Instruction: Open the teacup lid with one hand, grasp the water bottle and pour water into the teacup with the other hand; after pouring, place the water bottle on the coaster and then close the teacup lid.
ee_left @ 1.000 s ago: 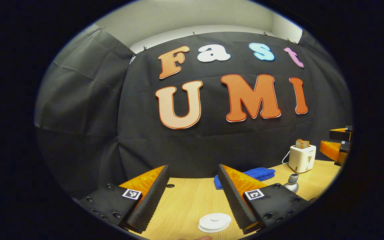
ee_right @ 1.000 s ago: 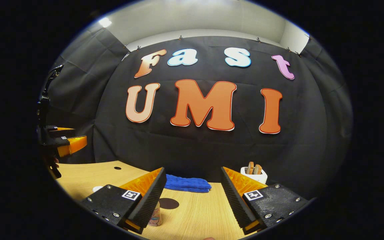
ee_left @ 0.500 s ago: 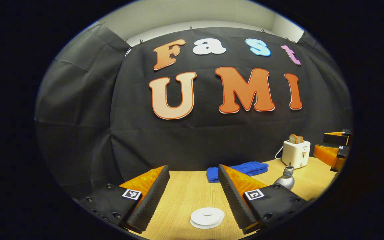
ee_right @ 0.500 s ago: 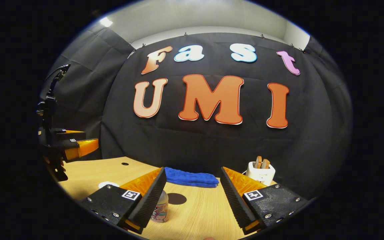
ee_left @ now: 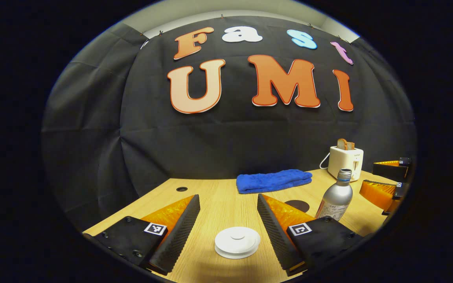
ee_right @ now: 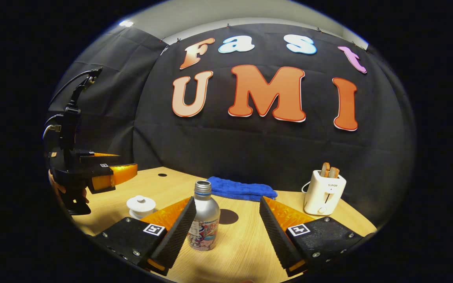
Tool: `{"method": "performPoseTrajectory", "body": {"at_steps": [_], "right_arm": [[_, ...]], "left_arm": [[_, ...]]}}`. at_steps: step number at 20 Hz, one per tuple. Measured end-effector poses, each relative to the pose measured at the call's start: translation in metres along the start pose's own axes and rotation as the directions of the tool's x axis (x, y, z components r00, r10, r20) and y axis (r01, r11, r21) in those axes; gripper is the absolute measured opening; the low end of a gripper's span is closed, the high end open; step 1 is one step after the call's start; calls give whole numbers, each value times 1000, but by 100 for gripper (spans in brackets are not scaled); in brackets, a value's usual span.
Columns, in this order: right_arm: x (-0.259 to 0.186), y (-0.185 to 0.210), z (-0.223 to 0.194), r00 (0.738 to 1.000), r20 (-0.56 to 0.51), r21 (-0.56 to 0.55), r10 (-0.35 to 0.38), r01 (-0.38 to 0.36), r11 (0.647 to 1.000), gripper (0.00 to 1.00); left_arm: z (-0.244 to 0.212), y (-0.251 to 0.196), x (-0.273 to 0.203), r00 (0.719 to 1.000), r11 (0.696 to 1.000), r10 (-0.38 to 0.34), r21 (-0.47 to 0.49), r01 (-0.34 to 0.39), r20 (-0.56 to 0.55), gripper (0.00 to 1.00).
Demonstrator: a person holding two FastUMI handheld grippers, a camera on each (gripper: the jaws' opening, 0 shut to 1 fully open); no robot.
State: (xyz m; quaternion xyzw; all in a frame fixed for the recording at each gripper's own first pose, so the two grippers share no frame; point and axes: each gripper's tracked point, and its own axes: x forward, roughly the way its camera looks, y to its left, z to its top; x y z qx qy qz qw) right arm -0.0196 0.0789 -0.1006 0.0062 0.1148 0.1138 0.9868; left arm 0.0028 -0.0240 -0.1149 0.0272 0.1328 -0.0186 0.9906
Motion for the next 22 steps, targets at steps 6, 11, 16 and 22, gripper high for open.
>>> {"method": "performPoseTrajectory", "body": {"at_steps": [6, 11, 16, 22], "right_arm": [[13, 23, -28, 996, -67, -21, 57, -58, 998, 98], [22, 30, -45, 990, -114, -20, 80, -83, 996, 98], [33, 33, -57, 984, -151, -24, 98, -103, 994, 97], [40, 34, -73, 976, -192, -54, 101, -113, 992, 98]], "left_arm": [[-35, -3, 12, 997, 999, -35, -11, 35, -74, 97], [-69, -5, 21, 985, 998, -58, 3, 59, -164, 97], [-84, -10, 32, 978, 996, -61, 47, 72, -199, 88], [-101, -14, 42, 964, 994, -58, 75, 80, -260, 82]]}}
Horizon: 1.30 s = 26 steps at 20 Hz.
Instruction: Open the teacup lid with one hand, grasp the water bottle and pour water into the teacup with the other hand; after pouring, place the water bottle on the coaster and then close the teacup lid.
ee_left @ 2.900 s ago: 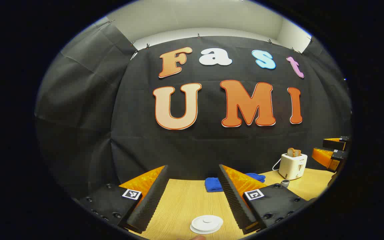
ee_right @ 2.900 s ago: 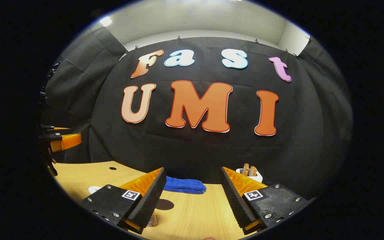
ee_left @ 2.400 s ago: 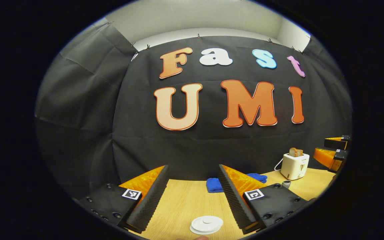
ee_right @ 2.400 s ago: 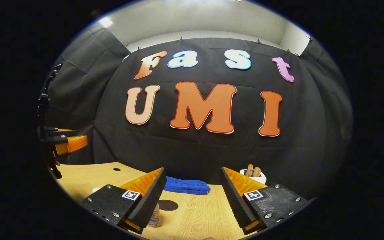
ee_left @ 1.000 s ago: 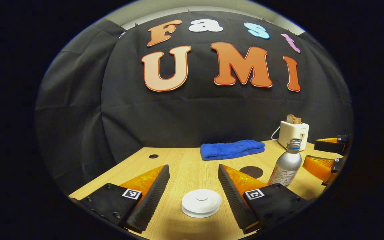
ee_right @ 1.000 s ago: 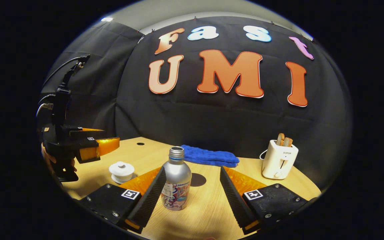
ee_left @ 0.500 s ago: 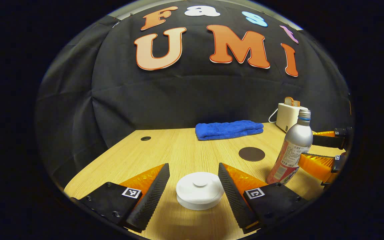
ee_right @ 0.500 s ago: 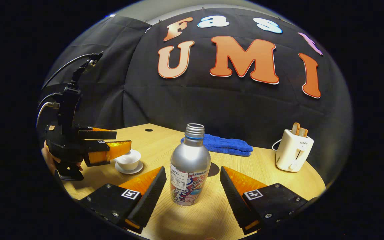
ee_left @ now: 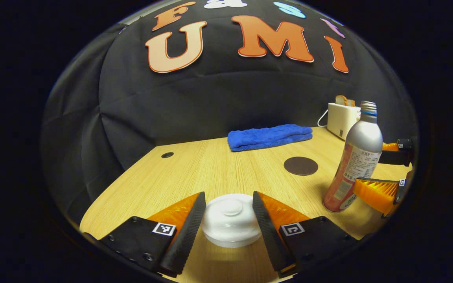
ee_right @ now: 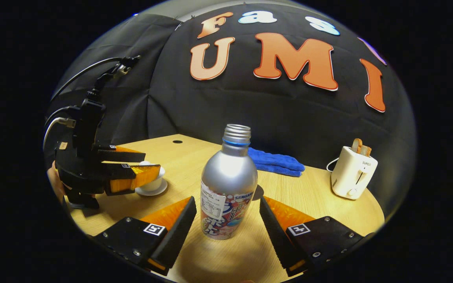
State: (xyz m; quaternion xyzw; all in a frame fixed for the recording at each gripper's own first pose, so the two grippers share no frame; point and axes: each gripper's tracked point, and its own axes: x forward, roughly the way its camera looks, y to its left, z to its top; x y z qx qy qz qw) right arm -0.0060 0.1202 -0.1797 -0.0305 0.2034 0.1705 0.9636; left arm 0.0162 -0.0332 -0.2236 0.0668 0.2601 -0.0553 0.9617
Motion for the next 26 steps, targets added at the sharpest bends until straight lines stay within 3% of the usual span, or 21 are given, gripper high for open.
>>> {"method": "performPoseTrajectory", "body": {"at_steps": [5, 10, 13, 15, 23, 25, 26], "right_arm": [[6, 3, -6, 1000, -17, -2, 7, -7, 1000, 97], [9, 2, -8, 999, -32, -33, -3, 1, 999, 98], [13, 6, -12, 999, -50, -48, 3, -5, 999, 97], [16, 9, -17, 997, -74, -60, 3, -8, 998, 95], [22, 15, -19, 992, -121, -63, 26, -33, 997, 82], [22, 13, -13, 992, -123, -101, 21, -34, 994, 81], [22, 12, -10, 992, -123, -131, 16, -33, 991, 81]], "left_arm": [[4, -2, 3, 1000, 1000, -10, 17, 10, 5, 68], [7, 3, 4, 1000, 1000, 20, 14, -21, 16, 36], [11, 4, 4, 999, 1000, 16, -11, -16, 43, 36], [10, 6, 3, 999, 1000, 23, -21, -22, 46, 27], [34, 18, -14, 991, 998, 36, -54, -29, 127, 30], [37, 26, -20, 989, 997, 51, -63, -43, 139, 26], [39, 29, -22, 988, 997, 56, -66, -47, 141, 30]]}}
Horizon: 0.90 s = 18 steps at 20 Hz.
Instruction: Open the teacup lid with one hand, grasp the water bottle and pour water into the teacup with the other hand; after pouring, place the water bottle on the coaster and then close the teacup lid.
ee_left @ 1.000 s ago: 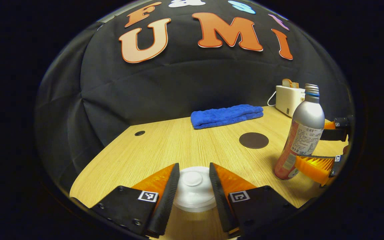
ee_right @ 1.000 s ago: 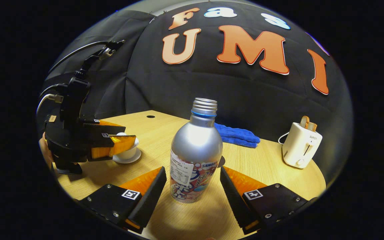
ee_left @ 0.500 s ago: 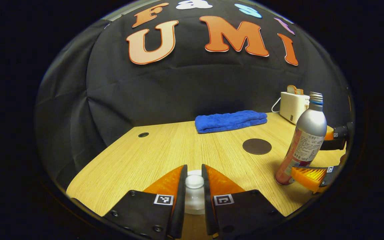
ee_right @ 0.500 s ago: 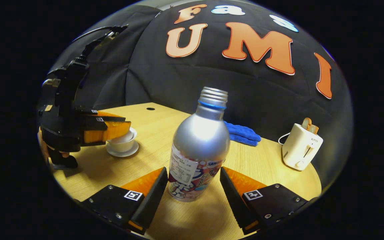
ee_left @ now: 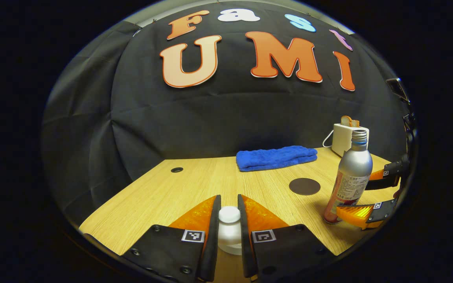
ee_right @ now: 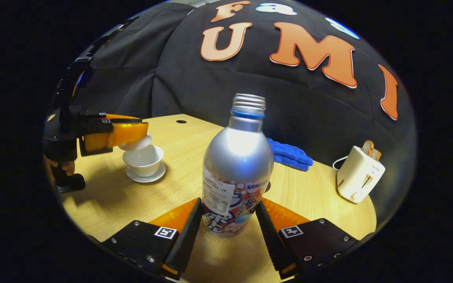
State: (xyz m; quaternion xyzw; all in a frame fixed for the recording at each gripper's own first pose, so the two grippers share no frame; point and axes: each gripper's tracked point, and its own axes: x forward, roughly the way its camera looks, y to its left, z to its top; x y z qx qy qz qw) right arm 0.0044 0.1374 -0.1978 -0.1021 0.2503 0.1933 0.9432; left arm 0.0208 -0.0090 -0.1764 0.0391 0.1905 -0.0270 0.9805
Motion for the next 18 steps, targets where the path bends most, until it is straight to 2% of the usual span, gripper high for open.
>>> {"method": "performPoseTrajectory", "body": {"at_steps": [2, 3, 5, 6, 8, 10, 13, 15, 18], "right_arm": [[-1, -1, 6, 1000, 6, -69, -9, 9, 998, 80], [-1, -3, 9, 1000, 7, -106, -16, 17, 994, 80], [-1, -5, 14, 999, 18, -184, -31, 33, 982, 81], [-1, -6, 19, 999, 29, -228, -35, 41, 973, 80], [2, -10, 26, 996, 52, -313, -67, 79, 946, 80], [4, -15, 31, 993, 65, -375, -95, 113, 920, 80], [8, -16, 37, 991, 73, -430, -113, 134, 893, 80], [8, -17, 42, 989, 84, -467, -126, 151, 872, 80], [9, -18, 49, 984, 109, -545, -141, 178, 819, 80]], "left_arm": [[0, 10, -5, 1000, 1000, 20, -1, -20, 6, 30], [-1, 14, -7, 1000, 1000, 27, -1, -27, 5, 27], [-3, 23, -10, 999, 999, 44, -8, -44, 7, 30], [-4, 28, -12, 999, 998, 54, -14, -53, 9, 26], [-5, 38, -15, 998, 997, 68, -30, -68, 12, 30], [-5, 48, -20, 997, 995, 80, -52, -79, 17, 29], [-4, 67, -27, 994, 992, 106, -67, -104, 25, 27], [-6, 77, -30, 993, 991, 119, -69, -117, 22, 30], [-8, 92, -35, 990, 988, 138, -71, -136, 25, 30]]}}
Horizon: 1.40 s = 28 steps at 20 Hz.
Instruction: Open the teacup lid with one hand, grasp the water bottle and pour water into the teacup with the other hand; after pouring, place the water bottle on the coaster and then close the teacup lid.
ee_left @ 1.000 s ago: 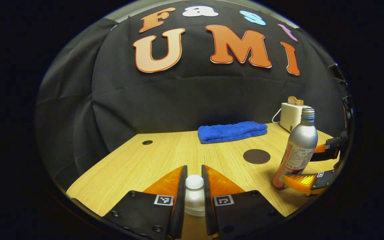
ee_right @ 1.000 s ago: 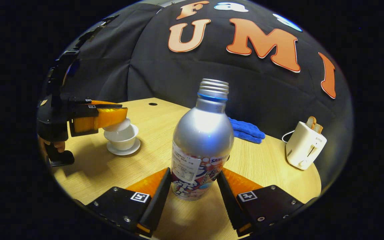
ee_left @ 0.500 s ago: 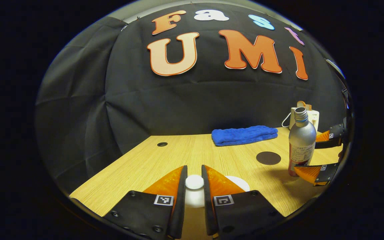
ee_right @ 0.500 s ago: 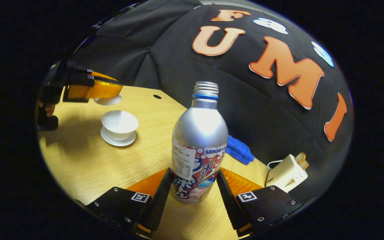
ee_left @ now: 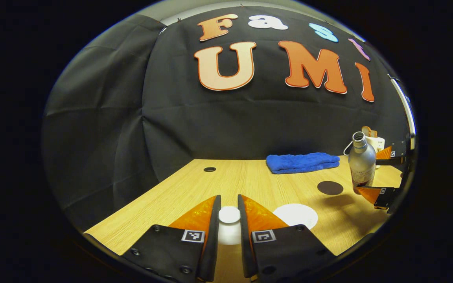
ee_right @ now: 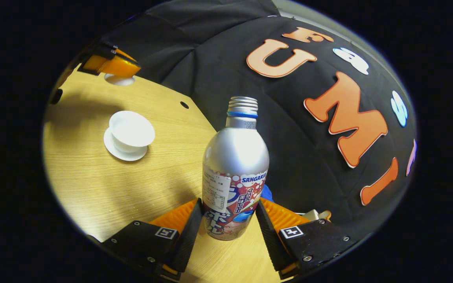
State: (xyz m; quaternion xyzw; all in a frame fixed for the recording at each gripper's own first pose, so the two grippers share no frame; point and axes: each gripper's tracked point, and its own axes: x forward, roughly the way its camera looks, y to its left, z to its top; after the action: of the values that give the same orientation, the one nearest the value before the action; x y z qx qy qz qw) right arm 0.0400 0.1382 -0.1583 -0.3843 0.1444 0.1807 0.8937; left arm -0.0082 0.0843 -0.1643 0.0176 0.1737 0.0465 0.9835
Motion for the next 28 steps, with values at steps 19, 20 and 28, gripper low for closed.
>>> {"method": "performPoseTrajectory", "body": {"at_steps": [19, 20, 28], "right_arm": [[8, -18, 14, 981, 130, -520, -144, 191, 833, 79], [8, -19, 15, 980, 136, -538, -147, 198, 819, 79], [3, -15, 20, 963, 206, -638, -171, 265, 723, 79]], "left_arm": [[-19, 45, -1, 996, 997, 79, -23, -80, -39, 30], [-21, 46, 0, 996, 996, 80, -24, -81, -43, 27], [-29, 56, -1, 994, 995, 94, -36, -96, -51, 30]]}}
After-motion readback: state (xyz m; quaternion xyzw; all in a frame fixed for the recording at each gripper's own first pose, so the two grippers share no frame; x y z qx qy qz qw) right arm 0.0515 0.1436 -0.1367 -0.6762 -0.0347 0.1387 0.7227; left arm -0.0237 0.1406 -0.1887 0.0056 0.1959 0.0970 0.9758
